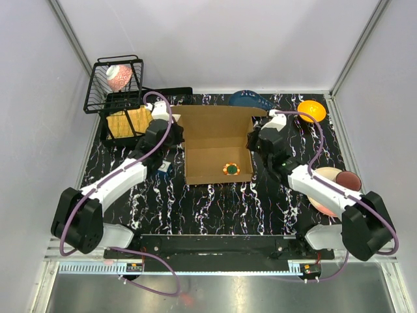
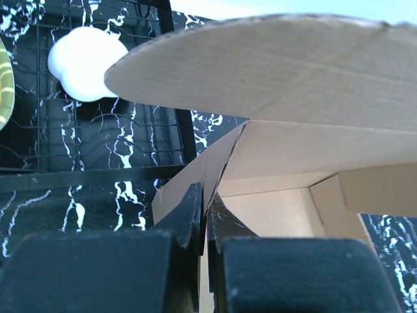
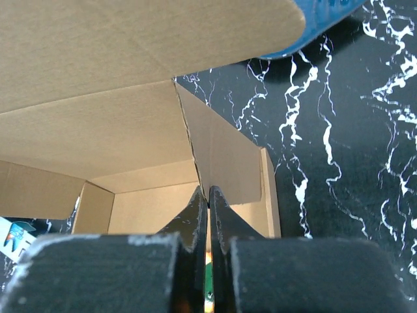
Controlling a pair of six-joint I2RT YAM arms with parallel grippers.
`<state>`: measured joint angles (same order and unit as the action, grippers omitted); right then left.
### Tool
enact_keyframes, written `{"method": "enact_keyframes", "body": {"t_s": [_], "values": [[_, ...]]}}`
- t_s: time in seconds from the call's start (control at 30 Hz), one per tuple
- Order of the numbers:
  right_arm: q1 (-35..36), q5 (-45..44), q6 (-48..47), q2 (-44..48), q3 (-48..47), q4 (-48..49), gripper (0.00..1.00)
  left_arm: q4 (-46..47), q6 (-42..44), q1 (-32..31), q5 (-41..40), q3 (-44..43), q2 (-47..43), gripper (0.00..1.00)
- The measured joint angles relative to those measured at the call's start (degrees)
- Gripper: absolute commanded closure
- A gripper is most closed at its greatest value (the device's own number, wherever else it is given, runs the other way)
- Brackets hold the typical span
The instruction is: Fold the paper box
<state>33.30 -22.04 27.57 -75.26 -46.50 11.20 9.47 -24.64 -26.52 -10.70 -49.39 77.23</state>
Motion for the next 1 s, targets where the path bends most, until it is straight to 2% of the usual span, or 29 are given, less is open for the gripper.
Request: {"method": "enact_keyframes", "body": {"t_s": [0.5, 0.77, 1.0], "values": [[4.0, -1.6, 13.8, 9.7, 3.0, -13.3, 1.00, 0.4, -14.7, -2.0, -2.1, 4.1, -4.0, 1.00], [5.6, -1.9, 18.4, 13.5, 3.0, -20.5, 1.00, -6.6, -19.0, -2.3, -1.2, -0.5, -4.1, 1.00], [5.8, -1.9, 19.3, 15.5, 3.0, -23.2, 1.00, -8.6, -24.5, -2.3, 1.0, -1.2, -4.0, 1.00]]}}
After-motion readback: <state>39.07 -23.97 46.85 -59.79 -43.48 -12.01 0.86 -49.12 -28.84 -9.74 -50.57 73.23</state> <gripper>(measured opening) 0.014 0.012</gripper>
